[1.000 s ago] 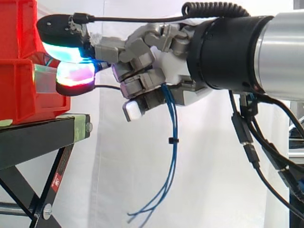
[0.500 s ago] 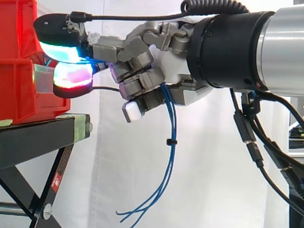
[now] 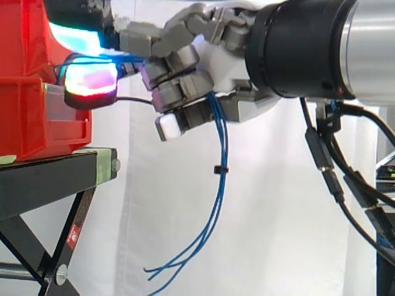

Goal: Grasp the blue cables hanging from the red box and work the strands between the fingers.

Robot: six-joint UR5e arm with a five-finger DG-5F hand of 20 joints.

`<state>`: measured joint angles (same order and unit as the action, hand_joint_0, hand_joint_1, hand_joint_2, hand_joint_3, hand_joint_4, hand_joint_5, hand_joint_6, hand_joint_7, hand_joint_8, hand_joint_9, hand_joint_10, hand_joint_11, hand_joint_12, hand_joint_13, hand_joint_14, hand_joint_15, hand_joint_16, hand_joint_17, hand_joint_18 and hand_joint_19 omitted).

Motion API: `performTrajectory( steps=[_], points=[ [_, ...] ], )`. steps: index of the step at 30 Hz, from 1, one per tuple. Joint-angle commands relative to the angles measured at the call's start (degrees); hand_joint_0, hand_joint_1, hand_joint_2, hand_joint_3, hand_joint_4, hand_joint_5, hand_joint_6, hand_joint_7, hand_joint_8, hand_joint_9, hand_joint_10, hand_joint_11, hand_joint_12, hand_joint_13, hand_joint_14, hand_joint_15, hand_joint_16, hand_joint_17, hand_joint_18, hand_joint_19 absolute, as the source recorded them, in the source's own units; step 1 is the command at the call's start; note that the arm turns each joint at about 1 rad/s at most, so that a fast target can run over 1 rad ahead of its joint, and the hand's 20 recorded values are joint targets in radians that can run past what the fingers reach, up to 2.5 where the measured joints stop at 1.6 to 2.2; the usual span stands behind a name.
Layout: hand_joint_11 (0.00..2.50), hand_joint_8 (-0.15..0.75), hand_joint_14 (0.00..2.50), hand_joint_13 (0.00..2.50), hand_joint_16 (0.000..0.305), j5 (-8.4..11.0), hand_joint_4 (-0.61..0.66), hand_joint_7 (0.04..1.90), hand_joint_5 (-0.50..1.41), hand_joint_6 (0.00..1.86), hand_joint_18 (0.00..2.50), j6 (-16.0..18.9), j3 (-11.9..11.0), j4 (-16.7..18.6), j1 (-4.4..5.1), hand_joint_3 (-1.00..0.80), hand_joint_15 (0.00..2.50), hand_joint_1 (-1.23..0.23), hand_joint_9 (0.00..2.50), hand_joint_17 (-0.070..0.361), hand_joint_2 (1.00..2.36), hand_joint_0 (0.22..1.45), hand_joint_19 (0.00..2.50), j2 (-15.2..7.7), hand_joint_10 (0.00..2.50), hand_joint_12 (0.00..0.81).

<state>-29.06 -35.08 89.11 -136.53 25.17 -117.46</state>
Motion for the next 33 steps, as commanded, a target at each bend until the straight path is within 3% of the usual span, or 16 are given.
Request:
performTrajectory(
  steps=[1,6,15,20,30,33],
  points=[
    [2.5,0.439,2.5,1.47,0.056,0.14,0.24,1.32,0.12,0.41,1.79,0.0,0.0,-0.5,0.05,-0.77,1.59,-0.6,1.05,0.125,1.01,0.86,0.83,0.6,2.5,0.486],
    [2.5,0.439,2.5,1.47,0.056,0.23,0.24,1.31,0.14,0.4,1.79,-0.3,0.0,-1.0,0.05,-0.75,1.59,-0.57,1.05,0.125,1.01,0.89,0.83,0.6,2.5,0.486],
    [2.5,0.439,2.5,1.47,0.056,0.32,0.28,1.39,0.26,0.0,1.79,-0.1,0.0,-1.7,0.05,-0.62,1.59,-0.53,1.05,0.125,1.02,1.0,0.83,0.6,2.5,0.486],
    [2.5,0.439,2.5,1.47,0.056,0.41,0.26,1.32,0.25,0.01,1.79,-0.3,0.0,-1.6,0.05,-0.56,1.59,-0.53,1.05,0.125,1.02,1.04,0.83,0.6,2.5,0.486],
    [2.5,0.439,2.5,1.47,0.056,0.41,0.23,1.43,0.2,0.0,1.79,-0.3,0.0,-1.8,0.05,-0.74,1.59,-0.61,1.05,0.125,1.01,0.88,0.83,0.6,2.5,0.486],
    [2.5,0.439,2.5,1.47,0.056,0.06,0.22,1.37,0.12,0.19,1.79,-0.3,0.0,-1.8,0.14,-0.74,1.59,-0.65,1.05,0.125,1.01,0.86,0.83,0.6,2.5,0.486]
  ],
)
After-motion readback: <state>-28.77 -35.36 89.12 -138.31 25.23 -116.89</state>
